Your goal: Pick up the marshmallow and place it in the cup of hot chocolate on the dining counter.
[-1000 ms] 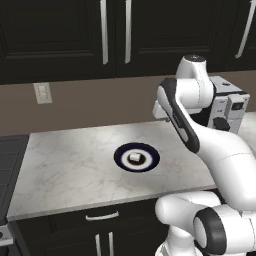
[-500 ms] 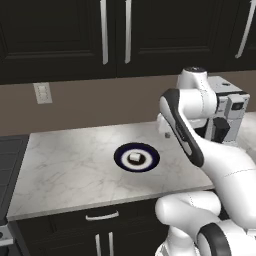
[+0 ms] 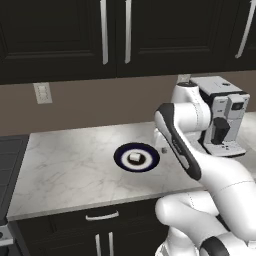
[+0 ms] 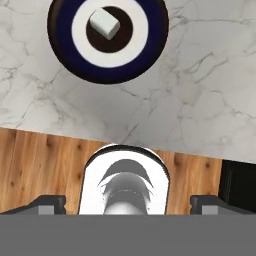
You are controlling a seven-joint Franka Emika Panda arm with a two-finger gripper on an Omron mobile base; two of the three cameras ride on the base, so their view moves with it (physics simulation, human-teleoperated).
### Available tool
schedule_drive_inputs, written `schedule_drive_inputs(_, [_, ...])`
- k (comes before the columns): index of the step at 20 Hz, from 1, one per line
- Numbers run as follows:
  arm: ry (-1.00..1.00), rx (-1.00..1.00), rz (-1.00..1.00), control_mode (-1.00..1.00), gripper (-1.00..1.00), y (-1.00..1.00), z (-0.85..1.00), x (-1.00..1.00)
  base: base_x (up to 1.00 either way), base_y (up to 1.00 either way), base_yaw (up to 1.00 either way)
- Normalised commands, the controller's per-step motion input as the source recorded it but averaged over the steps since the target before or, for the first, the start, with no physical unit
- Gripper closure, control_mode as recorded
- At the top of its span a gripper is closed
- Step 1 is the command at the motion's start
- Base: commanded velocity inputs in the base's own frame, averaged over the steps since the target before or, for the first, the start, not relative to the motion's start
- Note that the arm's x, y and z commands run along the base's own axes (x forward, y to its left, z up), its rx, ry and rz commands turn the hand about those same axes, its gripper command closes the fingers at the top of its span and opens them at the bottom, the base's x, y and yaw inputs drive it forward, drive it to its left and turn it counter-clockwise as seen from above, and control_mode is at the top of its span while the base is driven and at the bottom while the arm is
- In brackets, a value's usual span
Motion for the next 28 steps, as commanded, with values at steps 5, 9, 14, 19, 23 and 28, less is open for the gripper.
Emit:
schedule_drive_inputs(5, [0.04, 0.00, 0.17, -1.00, -1.00, 0.08, -0.21, 0.01, 0.00, 0.00, 0.00])
schedule_drive_inputs(9, [0.00, -0.04, 0.21, -1.00, -1.00, 0.16, -0.28, 0.10, 0.00, 0.00, 0.00])
schedule_drive_inputs(14, [0.00, -0.02, 0.21, -1.00, -1.00, 0.12, -0.25, 0.31, 0.00, 0.00, 0.00])
schedule_drive_inputs(19, [0.00, 0.00, 0.17, -1.00, -1.00, 0.13, -0.10, 0.44, 0.00, 0.00, 0.00])
schedule_drive_inputs(23, [0.01, 0.02, 0.04, -1.00, -1.00, 0.17, -0.06, 0.51, 0.00, 0.00, 0.00])
schedule_drive_inputs(28, [0.01, 0.03, 0.00, -1.00, -1.00, 0.26, -0.29, 0.55, 0.00, 0.00, 0.00])
